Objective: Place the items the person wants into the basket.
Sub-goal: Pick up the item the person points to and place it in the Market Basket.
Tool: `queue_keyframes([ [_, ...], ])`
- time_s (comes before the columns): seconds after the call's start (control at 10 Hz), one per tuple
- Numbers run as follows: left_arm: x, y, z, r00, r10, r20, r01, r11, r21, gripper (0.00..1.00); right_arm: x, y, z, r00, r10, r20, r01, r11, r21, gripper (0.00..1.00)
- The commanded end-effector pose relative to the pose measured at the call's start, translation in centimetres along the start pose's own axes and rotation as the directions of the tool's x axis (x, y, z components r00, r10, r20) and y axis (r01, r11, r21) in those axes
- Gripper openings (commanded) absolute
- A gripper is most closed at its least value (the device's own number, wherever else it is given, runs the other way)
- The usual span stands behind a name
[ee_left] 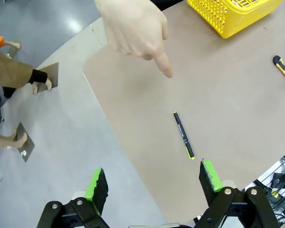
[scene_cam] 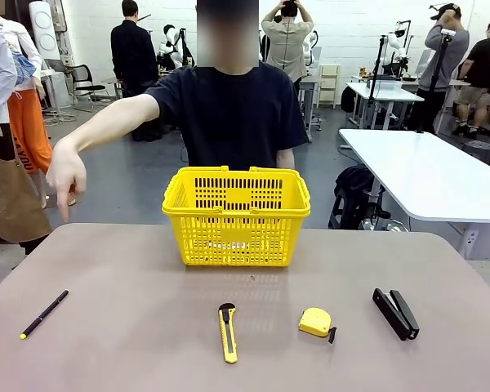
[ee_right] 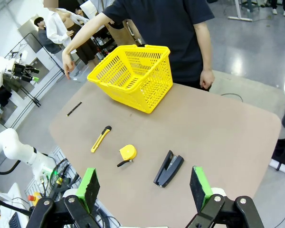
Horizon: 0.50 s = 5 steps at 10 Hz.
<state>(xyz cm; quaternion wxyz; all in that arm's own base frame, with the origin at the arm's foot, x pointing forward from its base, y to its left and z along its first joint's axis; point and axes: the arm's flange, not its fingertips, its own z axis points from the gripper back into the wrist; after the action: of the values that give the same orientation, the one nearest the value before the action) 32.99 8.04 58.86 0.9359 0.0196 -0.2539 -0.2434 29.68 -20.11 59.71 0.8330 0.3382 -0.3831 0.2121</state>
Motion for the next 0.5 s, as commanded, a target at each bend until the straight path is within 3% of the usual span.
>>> queue_keyframes([
  [0.0, 0.0, -0.1, 0.1, 1.0, 0.015, -0.008, -0.015, 1.0, 0.013, 1.0, 0.1, -0.1, 0.0, 1.0, 0.017, 0.02, -0.018, 1.0, 0.015, 1.0],
  [0.3, 0.0, 0.1, 0.0, 1.0, -0.002, -0.001, 0.002, 1.0, 0.001, 1.0, 0.1, -0.1, 0.0, 1.0, 0.017, 0.02, -0.018, 1.0, 0.015, 1.0],
  [0.4, -0.6, -1.7, -2.7, 0.992, 0.126, -0.013, -0.125, 0.989, 0.077, 1.0, 0.1, -0.1, 0.0, 1.0, 0.017, 0.02, -0.018, 1.0, 0.015, 1.0],
])
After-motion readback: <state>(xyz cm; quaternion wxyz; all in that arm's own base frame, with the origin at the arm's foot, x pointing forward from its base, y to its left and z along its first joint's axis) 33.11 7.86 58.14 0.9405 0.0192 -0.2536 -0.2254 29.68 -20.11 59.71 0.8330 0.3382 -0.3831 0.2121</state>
